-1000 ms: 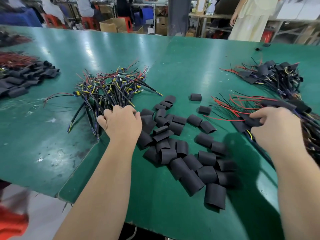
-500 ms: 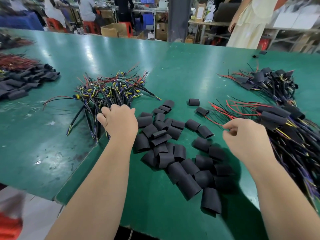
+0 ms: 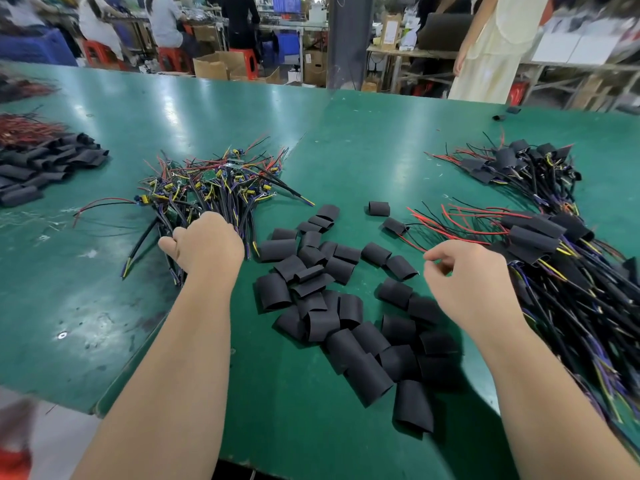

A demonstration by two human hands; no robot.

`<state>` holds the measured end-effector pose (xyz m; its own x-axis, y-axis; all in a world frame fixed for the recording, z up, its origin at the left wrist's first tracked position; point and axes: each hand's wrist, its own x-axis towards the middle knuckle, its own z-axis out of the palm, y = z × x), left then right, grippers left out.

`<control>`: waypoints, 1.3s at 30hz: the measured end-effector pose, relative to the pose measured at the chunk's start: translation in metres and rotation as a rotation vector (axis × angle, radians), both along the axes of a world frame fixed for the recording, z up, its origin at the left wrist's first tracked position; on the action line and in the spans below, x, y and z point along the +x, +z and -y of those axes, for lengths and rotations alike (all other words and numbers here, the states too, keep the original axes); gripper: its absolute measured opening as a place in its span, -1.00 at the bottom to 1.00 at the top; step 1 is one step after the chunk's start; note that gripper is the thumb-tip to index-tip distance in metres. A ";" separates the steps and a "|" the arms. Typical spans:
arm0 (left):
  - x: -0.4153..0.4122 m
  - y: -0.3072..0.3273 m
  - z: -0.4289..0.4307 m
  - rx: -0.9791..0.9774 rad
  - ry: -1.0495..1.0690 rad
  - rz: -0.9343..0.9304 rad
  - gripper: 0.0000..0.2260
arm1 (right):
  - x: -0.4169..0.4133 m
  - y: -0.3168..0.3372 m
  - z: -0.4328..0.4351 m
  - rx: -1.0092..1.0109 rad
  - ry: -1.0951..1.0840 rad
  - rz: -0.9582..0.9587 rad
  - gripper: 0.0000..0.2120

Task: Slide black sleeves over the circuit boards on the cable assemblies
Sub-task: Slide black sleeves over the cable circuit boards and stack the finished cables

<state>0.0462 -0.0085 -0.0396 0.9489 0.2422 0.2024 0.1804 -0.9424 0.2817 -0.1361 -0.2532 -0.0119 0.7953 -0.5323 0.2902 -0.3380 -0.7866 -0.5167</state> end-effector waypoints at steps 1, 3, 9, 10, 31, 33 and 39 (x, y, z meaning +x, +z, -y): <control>0.000 0.000 -0.001 -0.049 -0.001 -0.027 -0.70 | 0.000 0.000 -0.001 0.004 0.005 -0.002 -0.86; 0.001 0.004 -0.001 -0.150 -0.007 -0.110 -0.69 | 0.000 0.000 -0.002 0.007 0.015 -0.006 -0.86; -0.001 0.017 -0.003 -0.632 -0.223 -0.093 -0.72 | 0.002 0.000 -0.001 0.053 0.045 0.029 -0.89; -0.007 0.022 -0.003 -0.694 -0.308 -0.083 -0.67 | 0.002 0.000 -0.001 0.077 0.053 0.048 -0.90; -0.092 0.060 -0.017 -0.338 -1.492 -0.706 -0.91 | 0.009 0.008 -0.025 1.774 0.561 0.464 -0.71; -0.087 0.067 -0.027 -0.352 -1.463 -0.681 -0.89 | 0.006 0.009 -0.024 1.723 0.677 0.436 -0.69; -0.070 0.077 -0.048 -0.437 -1.351 -0.708 -0.83 | 0.004 0.014 -0.024 1.539 0.705 0.411 -0.75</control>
<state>-0.0236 0.0390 0.0369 0.3725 -0.9035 -0.2121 -0.4807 -0.3833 0.7887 -0.1318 -0.2290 0.0024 0.9871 -0.1060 0.1197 0.1582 0.5382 -0.8279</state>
